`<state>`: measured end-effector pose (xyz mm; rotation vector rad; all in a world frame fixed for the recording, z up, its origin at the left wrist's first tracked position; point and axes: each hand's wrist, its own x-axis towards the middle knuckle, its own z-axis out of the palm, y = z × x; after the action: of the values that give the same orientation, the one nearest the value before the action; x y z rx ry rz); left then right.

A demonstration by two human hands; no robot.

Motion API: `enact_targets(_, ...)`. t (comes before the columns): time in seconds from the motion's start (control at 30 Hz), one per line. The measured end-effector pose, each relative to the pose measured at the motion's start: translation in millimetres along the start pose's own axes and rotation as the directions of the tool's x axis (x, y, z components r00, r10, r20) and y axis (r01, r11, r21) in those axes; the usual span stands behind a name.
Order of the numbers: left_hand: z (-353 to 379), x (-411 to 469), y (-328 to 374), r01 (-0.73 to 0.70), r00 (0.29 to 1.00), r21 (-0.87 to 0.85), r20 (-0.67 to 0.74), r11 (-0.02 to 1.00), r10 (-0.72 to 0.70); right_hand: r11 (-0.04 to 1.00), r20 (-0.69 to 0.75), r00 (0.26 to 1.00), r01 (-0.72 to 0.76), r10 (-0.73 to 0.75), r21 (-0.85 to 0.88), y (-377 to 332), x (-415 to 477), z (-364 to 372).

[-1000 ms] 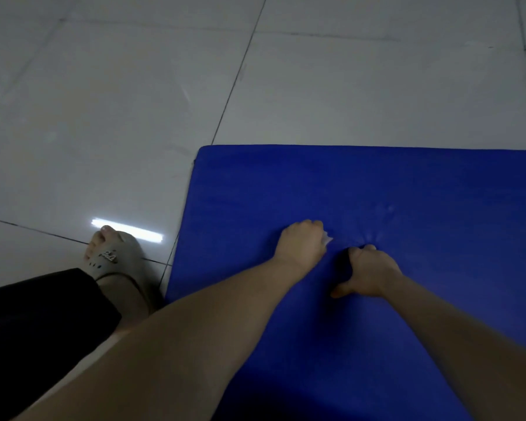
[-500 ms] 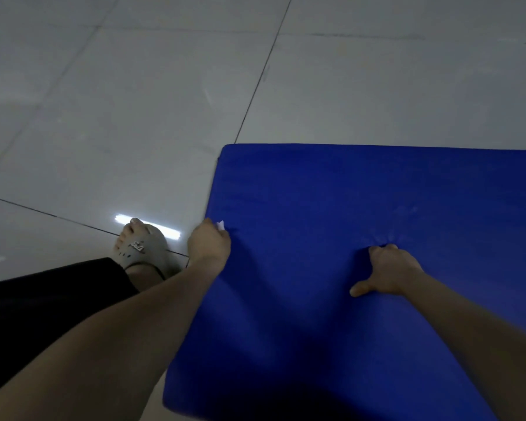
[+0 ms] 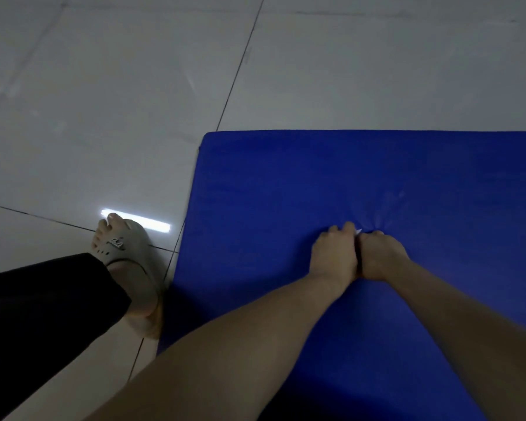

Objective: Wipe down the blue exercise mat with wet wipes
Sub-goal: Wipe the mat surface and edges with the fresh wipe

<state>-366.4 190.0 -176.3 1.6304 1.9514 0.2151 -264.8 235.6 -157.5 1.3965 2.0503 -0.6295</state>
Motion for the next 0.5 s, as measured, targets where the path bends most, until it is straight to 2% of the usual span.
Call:
enact_targets(0.07, -1, 0, -4, -0.115, 0.993, 0.081, 0.043, 0.99, 0.112, 1.0, 0.012, 1.0, -0.018, 0.018, 0.004, 1, 1, 0)
enact_targets(0.13, -10, 1, -25, -0.253, 0.966, 0.252, 0.02, 0.934, 0.256, 0.997, 0.041, 0.997, -0.06, 0.058, 0.045, 1, 1, -1)
enact_targets(0.2, -25, 0, -54, -0.276, 0.952, 0.333, -0.031, 0.902, 0.303, 0.996, 0.084, 0.994, -0.076, 0.072, 0.047, 1, -1, -3)
enact_targets(0.27, -42, -4, -87, -0.198, 0.966, 0.371, -0.085, 0.907, 0.245, 0.995, 0.099, 0.992, -0.082, 0.077, 0.051, 3, -2, -3)
enact_targets(0.37, -73, -16, -141, 0.041, 0.992, 0.33, -0.129, 0.943, 0.002, 0.994, 0.101, 0.992, -0.081, 0.074, 0.073, 2, -2, -4)
enact_targets(0.5, -100, -34, -214, 0.315, 0.936, 0.266, -0.245, 0.911, -0.253, 0.994, 0.107, 0.992, -0.079, 0.071, 0.077, 1, -4, -7)
